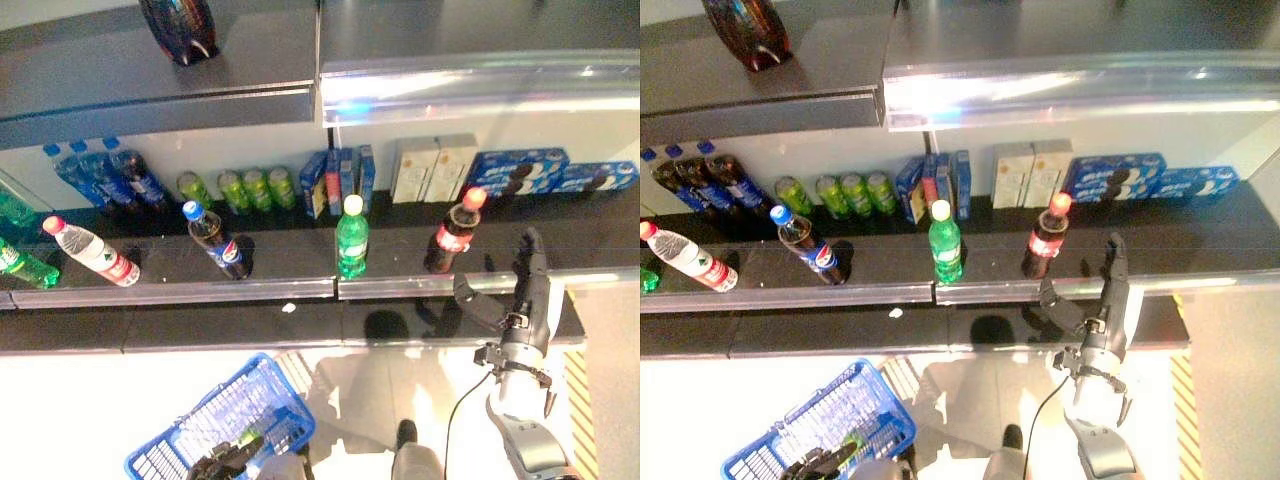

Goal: Pick up the drink and place into the basket.

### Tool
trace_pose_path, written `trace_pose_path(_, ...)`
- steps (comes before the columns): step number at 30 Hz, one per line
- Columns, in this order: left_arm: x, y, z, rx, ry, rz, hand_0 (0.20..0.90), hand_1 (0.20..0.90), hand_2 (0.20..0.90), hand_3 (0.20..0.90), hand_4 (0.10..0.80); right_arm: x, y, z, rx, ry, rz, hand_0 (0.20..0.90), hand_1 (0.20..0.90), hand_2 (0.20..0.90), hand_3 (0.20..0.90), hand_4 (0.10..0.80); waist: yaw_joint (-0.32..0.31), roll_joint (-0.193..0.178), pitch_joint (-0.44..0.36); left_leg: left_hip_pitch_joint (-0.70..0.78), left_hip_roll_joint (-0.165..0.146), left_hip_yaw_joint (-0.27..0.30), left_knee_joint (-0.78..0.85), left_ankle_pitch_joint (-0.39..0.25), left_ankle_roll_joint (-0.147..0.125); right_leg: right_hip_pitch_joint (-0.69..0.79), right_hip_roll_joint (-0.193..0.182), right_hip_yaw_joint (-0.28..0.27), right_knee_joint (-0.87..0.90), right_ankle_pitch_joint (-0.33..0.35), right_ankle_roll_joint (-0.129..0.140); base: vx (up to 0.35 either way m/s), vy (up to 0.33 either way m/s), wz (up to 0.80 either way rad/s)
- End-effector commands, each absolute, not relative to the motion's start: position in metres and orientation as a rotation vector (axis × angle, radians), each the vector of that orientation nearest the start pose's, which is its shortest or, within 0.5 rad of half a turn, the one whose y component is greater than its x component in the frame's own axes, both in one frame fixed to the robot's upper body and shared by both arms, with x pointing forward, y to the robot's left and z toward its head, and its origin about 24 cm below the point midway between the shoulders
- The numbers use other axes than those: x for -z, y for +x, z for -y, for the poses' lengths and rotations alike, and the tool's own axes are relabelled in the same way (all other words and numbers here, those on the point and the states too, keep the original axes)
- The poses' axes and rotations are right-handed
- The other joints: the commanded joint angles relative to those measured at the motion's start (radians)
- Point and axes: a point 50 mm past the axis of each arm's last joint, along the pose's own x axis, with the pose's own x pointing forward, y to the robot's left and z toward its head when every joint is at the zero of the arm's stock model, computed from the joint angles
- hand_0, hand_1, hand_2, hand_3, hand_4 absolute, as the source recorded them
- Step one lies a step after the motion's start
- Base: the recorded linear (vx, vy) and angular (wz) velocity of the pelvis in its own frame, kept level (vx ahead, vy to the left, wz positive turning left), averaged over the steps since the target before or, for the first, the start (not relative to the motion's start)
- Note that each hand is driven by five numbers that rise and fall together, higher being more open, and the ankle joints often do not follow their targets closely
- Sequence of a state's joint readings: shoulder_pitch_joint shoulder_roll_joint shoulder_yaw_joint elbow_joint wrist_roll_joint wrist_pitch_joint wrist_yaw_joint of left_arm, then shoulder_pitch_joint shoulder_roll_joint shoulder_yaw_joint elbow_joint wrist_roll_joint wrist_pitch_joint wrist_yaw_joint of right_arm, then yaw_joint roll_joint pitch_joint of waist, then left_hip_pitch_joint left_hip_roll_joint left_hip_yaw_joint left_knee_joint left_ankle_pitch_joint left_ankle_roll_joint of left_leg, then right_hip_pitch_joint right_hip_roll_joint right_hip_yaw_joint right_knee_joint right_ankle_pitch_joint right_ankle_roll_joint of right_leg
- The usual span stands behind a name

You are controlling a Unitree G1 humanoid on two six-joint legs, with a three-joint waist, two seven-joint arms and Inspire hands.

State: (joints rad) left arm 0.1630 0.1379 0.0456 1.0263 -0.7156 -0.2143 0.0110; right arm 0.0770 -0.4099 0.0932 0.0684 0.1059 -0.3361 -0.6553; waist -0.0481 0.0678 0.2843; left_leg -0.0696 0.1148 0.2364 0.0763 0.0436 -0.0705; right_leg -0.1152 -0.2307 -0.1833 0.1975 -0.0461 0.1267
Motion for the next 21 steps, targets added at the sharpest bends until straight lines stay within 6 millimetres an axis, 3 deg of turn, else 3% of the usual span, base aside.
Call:
trace_pose_path(1,0.142,0.098,-0.222,-0.521,-0.466,-0.742,0.300,0.300,0.300,0.200,0.100,-0.123,0.240,0.240,0.567,-0.121,0.618,0.900,0.900,0.900,0.900,0.800,0.025,-0.024,0.020,-0.041,0.050,-0.060,0.210,-0.130,-0.028,-0.053,-0.067,-0.012,0.083,0.018,0.008,-0.070,0.011,0.02)
trace_pose_path(8,0.135,0.122,-0.220,-0.462,-0.475,-0.695,0.300,0.300,0.300,0.200,0.100,-0.159,0.258,0.239,0.561,-0.145,0.759,0.900,0.900,0.900,0.900,0.800,0.041,0.000,0.092,-0.119,0.040,-0.085,0.249,-0.106,-0.029,-0.121,-0.074,-0.018,0.129,0.022,-0.005,-0.101,0.002,0.08)
trace_pose_path(21,0.124,0.147,-0.224,-0.393,-0.446,-0.639,0.300,0.300,0.300,0.200,0.100,-0.193,0.285,0.240,0.567,-0.199,0.811,0.900,0.900,0.900,0.900,0.800,0.065,0.015,0.169,-0.215,0.039,-0.124,0.299,-0.051,-0.037,-0.187,-0.064,-0.029,0.180,0.019,-0.022,-0.042,-0.029,0.05)
